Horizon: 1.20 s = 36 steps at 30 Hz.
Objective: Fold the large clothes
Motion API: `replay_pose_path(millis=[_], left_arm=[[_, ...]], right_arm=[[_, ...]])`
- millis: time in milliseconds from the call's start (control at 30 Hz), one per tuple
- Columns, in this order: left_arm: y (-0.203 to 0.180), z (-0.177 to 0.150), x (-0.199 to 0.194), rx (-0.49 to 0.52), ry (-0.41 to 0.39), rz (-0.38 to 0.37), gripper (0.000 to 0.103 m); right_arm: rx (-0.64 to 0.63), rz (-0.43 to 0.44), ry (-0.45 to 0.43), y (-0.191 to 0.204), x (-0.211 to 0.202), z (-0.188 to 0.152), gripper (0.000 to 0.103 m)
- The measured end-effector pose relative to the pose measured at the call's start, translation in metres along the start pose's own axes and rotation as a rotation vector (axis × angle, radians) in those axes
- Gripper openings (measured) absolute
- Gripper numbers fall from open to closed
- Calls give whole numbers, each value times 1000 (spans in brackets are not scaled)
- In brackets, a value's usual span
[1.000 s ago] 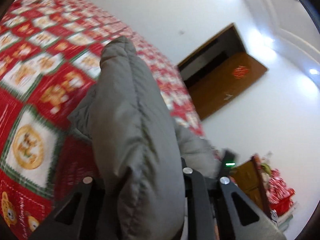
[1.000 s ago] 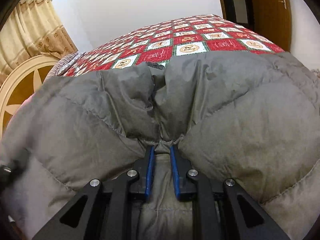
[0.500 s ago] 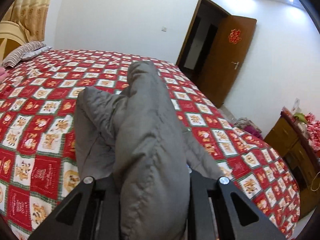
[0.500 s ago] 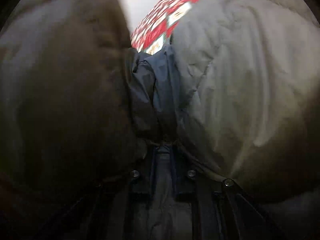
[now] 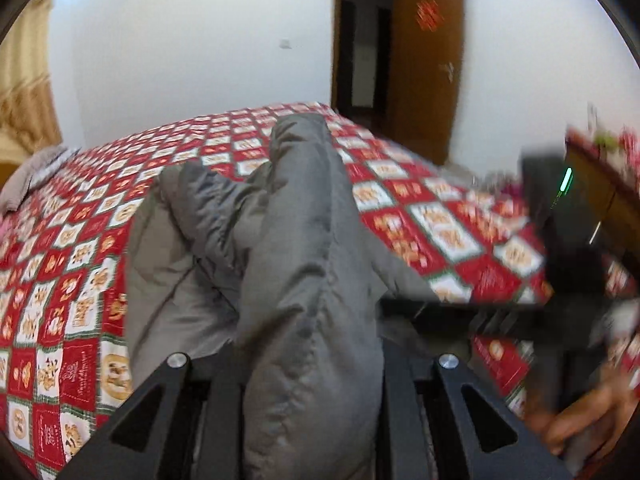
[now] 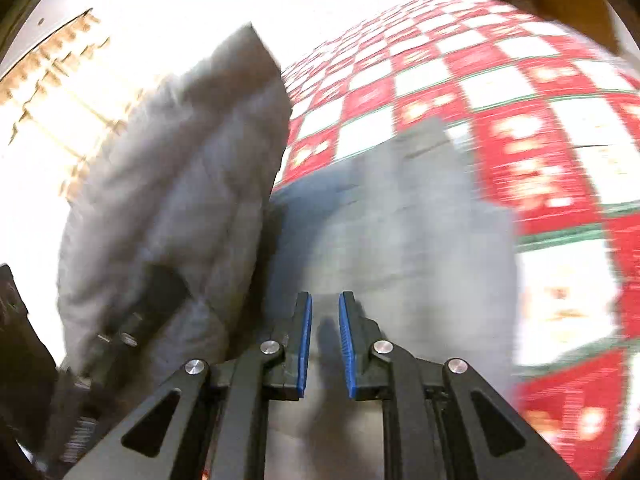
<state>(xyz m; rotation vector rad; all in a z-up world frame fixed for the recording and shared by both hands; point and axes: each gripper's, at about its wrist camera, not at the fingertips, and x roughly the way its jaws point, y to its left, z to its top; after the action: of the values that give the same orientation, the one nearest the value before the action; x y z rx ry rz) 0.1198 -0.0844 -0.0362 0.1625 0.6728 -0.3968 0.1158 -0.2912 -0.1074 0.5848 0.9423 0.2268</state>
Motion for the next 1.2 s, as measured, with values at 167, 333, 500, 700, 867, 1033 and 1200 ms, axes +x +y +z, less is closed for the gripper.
replay_pose_path(millis=[167, 333, 500, 700, 867, 1033, 1200], left_arm=[[-38, -18, 22, 133, 35, 40, 20], [-57, -32, 32, 204, 30, 55, 24], [-79, -51, 34, 330, -8, 113, 25], [-86, -65, 29, 385, -31, 116, 25], [-89, -74, 24, 457, -36, 104, 31], [-69, -75, -11, 469, -6, -45, 74], [-11, -74, -87, 367, -51, -284, 101]], right_arm=[[40, -51, -40, -34, -26, 0, 15], [31, -44, -44, -41, -42, 6, 36], [-6, 1, -48, -26, -55, 19, 70], [-160, -26, 122, 21, -22, 46, 77], [-355, -111, 253, 56, 17, 44, 78], [-482, -190, 275, 51, 26, 34, 26], [-288, -57, 199, 10, -1, 36, 19]])
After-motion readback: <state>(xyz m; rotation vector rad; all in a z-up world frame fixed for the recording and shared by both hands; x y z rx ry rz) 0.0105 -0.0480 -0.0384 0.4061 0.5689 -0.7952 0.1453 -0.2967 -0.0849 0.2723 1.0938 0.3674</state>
